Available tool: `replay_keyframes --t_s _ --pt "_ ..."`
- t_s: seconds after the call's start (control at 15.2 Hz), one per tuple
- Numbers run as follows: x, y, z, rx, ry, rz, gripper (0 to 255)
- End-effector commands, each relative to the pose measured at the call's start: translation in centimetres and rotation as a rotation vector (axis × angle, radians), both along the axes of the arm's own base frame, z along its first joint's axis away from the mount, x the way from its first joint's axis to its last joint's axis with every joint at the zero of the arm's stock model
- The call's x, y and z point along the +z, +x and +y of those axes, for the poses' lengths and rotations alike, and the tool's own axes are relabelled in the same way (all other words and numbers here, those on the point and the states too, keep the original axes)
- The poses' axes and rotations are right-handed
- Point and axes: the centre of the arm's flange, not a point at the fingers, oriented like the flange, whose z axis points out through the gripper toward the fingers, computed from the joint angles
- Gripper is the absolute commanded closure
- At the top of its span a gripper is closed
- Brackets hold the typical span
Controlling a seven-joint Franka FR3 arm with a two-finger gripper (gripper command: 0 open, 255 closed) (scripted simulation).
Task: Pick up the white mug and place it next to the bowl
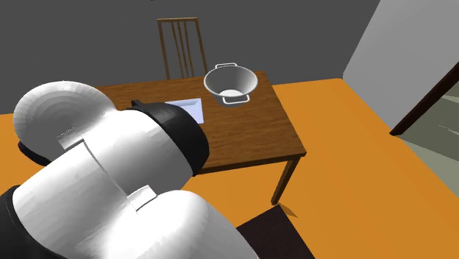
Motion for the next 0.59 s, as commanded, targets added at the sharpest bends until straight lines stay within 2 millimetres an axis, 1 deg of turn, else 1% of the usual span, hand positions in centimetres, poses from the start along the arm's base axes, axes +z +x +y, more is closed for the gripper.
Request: replay_keyframes --t_s 0.0,0.53 --pt "-1.0 -0.1 0.1 0.000 0.000 -0.001 255" --pt "-5.2 0.0 0.1 0.000 0.000 -0.001 255"
